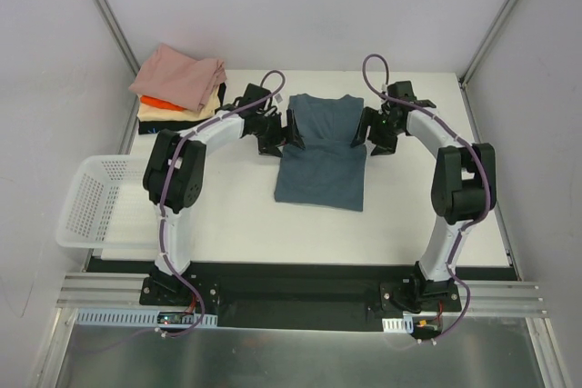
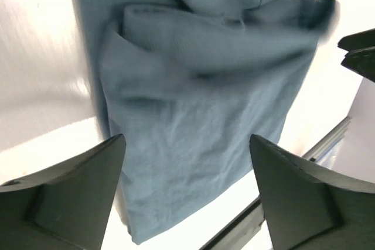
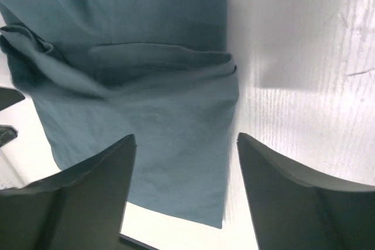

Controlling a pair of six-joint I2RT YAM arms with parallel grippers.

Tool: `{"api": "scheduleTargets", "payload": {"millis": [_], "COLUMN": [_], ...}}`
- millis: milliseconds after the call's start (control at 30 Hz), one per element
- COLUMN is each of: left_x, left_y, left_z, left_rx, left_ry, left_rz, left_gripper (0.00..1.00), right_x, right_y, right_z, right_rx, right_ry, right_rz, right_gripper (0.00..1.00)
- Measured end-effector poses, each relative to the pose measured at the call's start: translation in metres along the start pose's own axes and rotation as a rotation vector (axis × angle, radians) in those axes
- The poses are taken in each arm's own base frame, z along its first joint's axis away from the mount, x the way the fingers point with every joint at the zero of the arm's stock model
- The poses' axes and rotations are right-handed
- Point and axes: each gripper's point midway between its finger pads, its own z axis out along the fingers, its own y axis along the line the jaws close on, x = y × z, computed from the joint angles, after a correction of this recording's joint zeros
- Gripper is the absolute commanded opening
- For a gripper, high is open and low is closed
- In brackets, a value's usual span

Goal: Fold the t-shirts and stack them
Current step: Fold the tshirt

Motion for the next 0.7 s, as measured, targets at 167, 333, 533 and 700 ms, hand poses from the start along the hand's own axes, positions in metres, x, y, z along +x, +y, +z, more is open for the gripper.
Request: {"api": "scheduleTargets", "payload": {"millis": [167,333,533,700], "left_x": [0.013,0.029,0.061,0.087], "left_y": [-0.001,-0.011,-0.01,0.004], "left_z": [-0.015,-0.048,-0.084,-0.094], "left_rx": [-0.004,0.01,0.005,-0.017], "left_ry": [-0.003,-0.035,-0.076,-0.075], "left_rz": [-0.002,0.016,0.032,0.014], "left_gripper": [0.99,0.99,0.99,0.99], "right_x": [0.002,0.02,0.046,0.077], "right_y": [-0.008,-0.011,-0.018,-0.026], "right_z": [-0.004,-0.024,-0.053,-0.067], "right_rx": [0.046,0.059,0.083,0.08], "right_ry": [-0.004,-0.018,-0.062,-0.078], "right_rz": [0.01,0.011,0.016,0.029], "right_gripper": [0.96,0.96,0.96,0.96]}}
